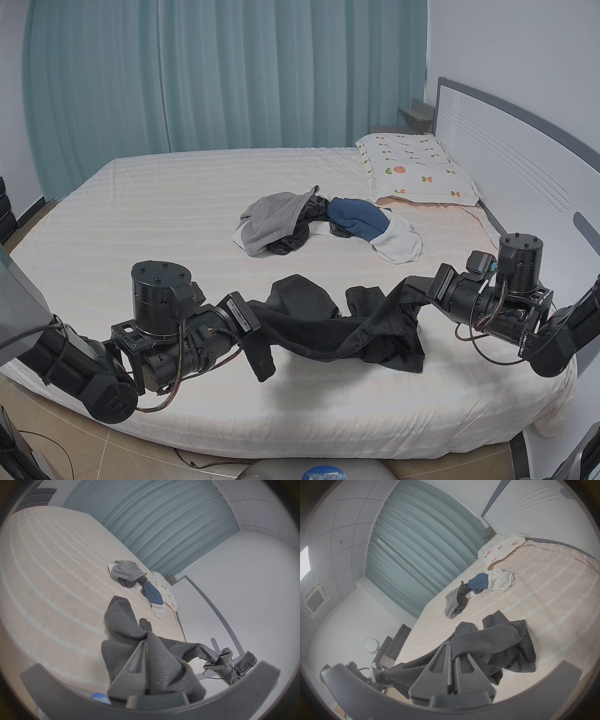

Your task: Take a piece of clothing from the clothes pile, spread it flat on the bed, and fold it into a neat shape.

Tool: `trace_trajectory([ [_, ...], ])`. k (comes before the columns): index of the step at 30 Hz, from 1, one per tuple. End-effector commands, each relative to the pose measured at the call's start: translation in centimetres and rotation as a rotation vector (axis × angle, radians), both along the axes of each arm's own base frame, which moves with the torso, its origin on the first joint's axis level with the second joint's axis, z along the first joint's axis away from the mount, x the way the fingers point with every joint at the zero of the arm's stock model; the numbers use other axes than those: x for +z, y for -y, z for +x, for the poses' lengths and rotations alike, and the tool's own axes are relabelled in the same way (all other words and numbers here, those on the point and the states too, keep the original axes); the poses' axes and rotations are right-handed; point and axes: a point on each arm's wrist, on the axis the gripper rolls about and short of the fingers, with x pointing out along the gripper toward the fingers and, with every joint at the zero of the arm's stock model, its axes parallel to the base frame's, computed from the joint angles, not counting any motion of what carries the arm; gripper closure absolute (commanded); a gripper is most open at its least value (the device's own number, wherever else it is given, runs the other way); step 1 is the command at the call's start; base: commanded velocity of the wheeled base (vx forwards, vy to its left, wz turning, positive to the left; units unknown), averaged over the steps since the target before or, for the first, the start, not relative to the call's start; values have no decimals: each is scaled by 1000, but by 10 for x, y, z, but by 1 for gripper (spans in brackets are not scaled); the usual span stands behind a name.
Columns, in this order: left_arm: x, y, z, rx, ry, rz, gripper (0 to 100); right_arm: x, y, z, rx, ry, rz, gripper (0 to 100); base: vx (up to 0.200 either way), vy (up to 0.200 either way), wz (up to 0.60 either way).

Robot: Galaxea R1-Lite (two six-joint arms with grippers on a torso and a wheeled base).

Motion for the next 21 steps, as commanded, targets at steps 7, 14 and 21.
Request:
trace_trajectory([
  [7, 2, -2, 0, 3, 1, -6, 100, 0, -3, -1, 7, 2, -1, 100, 0, 200, 0],
  [14, 6, -4, -1, 10, 16, -11, 100, 3, -4, 1, -50, 20, -10, 100, 0, 200, 0],
  [21, 6, -4, -3, 6, 16, -9, 100, 5, -5, 3, -67, 33, -12, 100, 0, 200, 0],
])
